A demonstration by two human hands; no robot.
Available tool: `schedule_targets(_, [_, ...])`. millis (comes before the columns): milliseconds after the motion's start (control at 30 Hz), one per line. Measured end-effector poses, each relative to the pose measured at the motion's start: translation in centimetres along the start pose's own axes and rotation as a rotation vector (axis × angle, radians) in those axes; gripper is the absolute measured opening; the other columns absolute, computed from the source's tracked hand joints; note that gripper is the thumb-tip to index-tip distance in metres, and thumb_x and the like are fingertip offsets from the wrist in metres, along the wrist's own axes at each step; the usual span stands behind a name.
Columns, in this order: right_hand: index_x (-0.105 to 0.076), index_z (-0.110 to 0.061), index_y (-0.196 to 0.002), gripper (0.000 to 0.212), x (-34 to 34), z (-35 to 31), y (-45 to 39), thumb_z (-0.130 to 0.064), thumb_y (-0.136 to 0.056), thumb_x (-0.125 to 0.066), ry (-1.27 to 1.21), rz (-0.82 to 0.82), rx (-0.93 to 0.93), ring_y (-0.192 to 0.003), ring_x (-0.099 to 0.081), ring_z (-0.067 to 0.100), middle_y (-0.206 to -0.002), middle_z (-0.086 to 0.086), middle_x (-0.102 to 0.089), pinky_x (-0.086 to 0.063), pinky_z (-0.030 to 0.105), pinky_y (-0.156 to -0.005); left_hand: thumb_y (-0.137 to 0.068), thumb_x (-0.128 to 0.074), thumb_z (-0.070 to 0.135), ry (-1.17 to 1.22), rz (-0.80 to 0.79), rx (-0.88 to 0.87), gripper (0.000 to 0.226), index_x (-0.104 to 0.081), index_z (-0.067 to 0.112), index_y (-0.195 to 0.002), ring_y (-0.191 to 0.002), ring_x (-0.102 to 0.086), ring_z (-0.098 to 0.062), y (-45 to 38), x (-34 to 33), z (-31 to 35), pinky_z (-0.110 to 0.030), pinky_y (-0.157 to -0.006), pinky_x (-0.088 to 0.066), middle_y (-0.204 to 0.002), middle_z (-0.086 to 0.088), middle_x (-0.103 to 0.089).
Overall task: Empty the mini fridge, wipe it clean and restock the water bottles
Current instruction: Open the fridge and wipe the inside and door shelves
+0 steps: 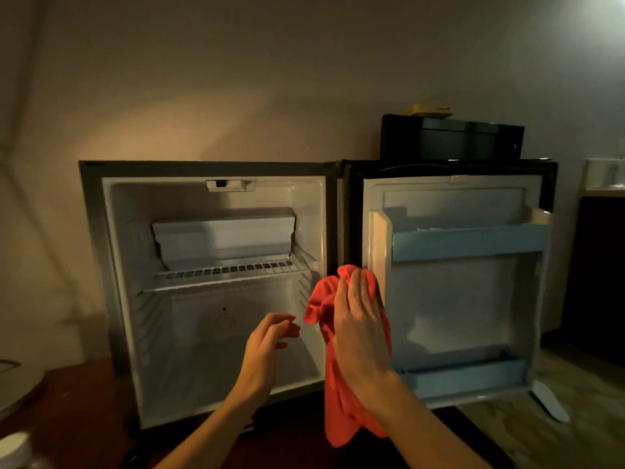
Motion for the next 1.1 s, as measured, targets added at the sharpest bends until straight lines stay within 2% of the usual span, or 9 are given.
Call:
schedule_targets(200, [-0.040, 0.009, -0.138, 0.102, -2.5, 0.3, 4.2, -0.018, -0.055, -0.090, -0.031, -0.136, -0.004, -0.133, -0.043, 0.041, -0.143, 0.030, -0.042, -0.045, 0.052, -0.102, -0.074, -0.054, 0.038, -0.058, 0.020, 0.051, 0.031, -0.069, 0.016, -0.090, -0.082, -0.068, -0.015, 1.2, 0.4, 0.0, -0.032, -0.074, -0.044, -0.083, -0.007, -0.074])
schedule_targets(300, [-0.043, 0.009, -0.137, 0.098, -3.2, 0.5, 5.4, -0.023, -0.057, -0.090, -0.018, -0.173, 0.002, -0.132, -0.044, 0.040, -0.142, 0.029, -0.044, -0.041, 0.050, -0.105, -0.074, -0.054, 0.038, -0.178, -0.003, 0.062, 0.028, -0.068, 0.020, -0.090, -0.086, -0.068, -0.015, 2.2, 0.1, -0.3, -0.027, -0.071, -0.046, -0.086, -0.003, -0.073])
schedule_targets(433, [-0.053, 0.011, -0.129, 0.085, -4.2, 0.9, 7.6, -0.013, -0.055, -0.088, 0.008, -0.226, 0.031, -0.123, -0.055, 0.039, -0.132, 0.031, -0.053, -0.046, 0.046, -0.101, -0.069, -0.049, 0.057, -0.443, -0.103, 0.021, 0.045, -0.066, 0.028, -0.098, -0.092, -0.064, -0.002, 3.6, -0.3, -0.5, -0.025, -0.078, -0.049, -0.096, 0.008, -0.071])
schedule_targets(533, [-0.059, 0.009, -0.124, 0.084, -5.6, 1.6, 9.6, -0.017, -0.049, -0.088, -0.028, -0.288, 0.065, -0.119, -0.057, 0.039, -0.128, 0.030, -0.057, -0.048, 0.046, -0.099, -0.066, -0.047, 0.059, -0.539, -0.143, 0.021, 0.053, -0.067, 0.027, -0.103, -0.096, -0.064, -0.005, 5.1, -1.0, -0.4, -0.034, -0.088, -0.051, -0.100, 0.010, -0.070])
schedule_targets(633, [-0.055, 0.006, -0.131, 0.074, -6.0, 2.5, 10.7, -0.011, -0.062, -0.078, -0.063, -0.337, 0.097, -0.128, -0.050, 0.040, -0.137, 0.028, -0.050, -0.038, 0.044, -0.107, -0.068, -0.044, 0.061, -0.665, -0.176, -0.006, 0.061, -0.066, 0.022, -0.109, -0.102, -0.062, -0.007, 6.7, -1.5, -0.3, -0.034, -0.091, -0.050, -0.108, 0.009, -0.068])
schedule_targets(733, [-0.029, 0.003, -0.148, 0.064, -5.7, 2.9, 11.4, -0.001, -0.088, -0.053, -0.067, -0.420, 0.154, -0.146, -0.018, 0.036, -0.156, 0.024, -0.021, -0.014, 0.039, -0.120, -0.074, -0.048, 0.054, -0.755, -0.172, 0.006, 0.053, -0.065, 0.021, -0.111, -0.102, -0.061, -0.008, 7.9, -1.5, -0.5, -0.034, -0.089, -0.051, -0.109, 0.008, -0.066])
schedule_targets(800, [-0.024, -0.002, -0.150, 0.061, -5.9, 3.1, 11.5, -0.003, -0.093, -0.045, -0.077, -0.483, 0.148, -0.149, -0.008, 0.031, -0.160, 0.018, -0.013, -0.010, 0.039, -0.122, -0.076, -0.049, 0.051, -0.788, -0.154, 0.042, 0.045, -0.064, 0.024, -0.109, -0.099, -0.061, -0.007, 8.7, -1.4, -0.7, -0.036, -0.086, -0.052, -0.106, 0.010, -0.066])
schedule_targets(967, [-0.029, -0.007, -0.148, 0.059, -5.7, 3.1, 12.6, -0.002, -0.091, -0.044, -0.171, -0.569, 0.103, -0.146, -0.018, 0.027, -0.156, 0.011, -0.025, -0.025, 0.035, -0.117, -0.078, -0.052, 0.051, -0.872, -0.150, 0.067, 0.044, -0.063, 0.026, -0.112, -0.103, -0.060, -0.009, 11.3, -0.9, -1.7, -0.035, -0.089, -0.050, -0.110, 0.011, -0.065])
schedule_targets(1100, [-0.044, -0.010, -0.139, 0.046, -4.9, 3.6, 12.8, -0.006, -0.093, -0.043, -0.219, -0.633, 0.059, -0.132, -0.040, 0.030, -0.142, 0.010, -0.045, -0.038, 0.037, -0.106, -0.078, -0.051, 0.051, -0.980, -0.153, 0.040, 0.049, -0.062, 0.024, -0.117, -0.108, -0.059, -0.012, 12.7, -0.8, -2.3, -0.033, -0.089, -0.049, -0.117, 0.008, -0.064])
Point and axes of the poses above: each hand's wrist, its own y-axis away from the middle knuckle, its own x-axis out of the back of the hand, z = x × y, the point moved 2 cm from there along -y, towards the middle knuckle
